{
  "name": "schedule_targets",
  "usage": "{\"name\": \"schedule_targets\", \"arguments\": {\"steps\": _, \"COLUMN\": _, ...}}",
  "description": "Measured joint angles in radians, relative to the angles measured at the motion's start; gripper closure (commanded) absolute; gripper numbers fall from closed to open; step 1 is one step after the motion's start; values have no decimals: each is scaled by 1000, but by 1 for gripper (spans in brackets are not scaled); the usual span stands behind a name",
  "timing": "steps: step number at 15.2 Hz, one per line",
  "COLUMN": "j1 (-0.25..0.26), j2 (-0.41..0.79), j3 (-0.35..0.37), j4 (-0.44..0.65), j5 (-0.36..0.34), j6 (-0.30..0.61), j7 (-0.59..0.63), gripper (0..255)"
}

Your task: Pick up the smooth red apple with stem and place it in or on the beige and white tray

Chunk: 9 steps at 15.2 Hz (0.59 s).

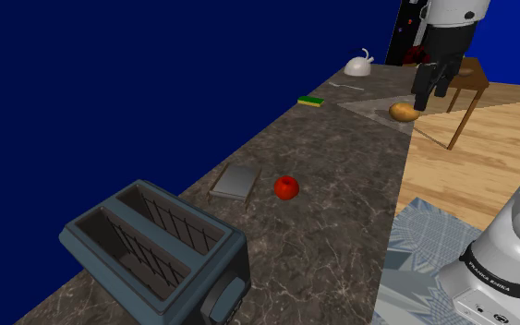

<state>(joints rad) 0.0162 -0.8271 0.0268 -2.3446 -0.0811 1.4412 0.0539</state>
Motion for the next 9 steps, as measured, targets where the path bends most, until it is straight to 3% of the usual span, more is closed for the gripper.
{"name": "schedule_targets", "arguments": {"steps": 4, "j1": 12, "j2": 28, "j3": 30, "j4": -26, "j5": 21, "j6": 61, "j7": 32, "gripper": 0}}
{"name": "schedule_targets", "arguments": {"steps": 9, "j1": 37, "j2": 115, "j3": 99, "j4": -71, "j5": 59, "j6": 214, "j7": 103, "gripper": 0}}
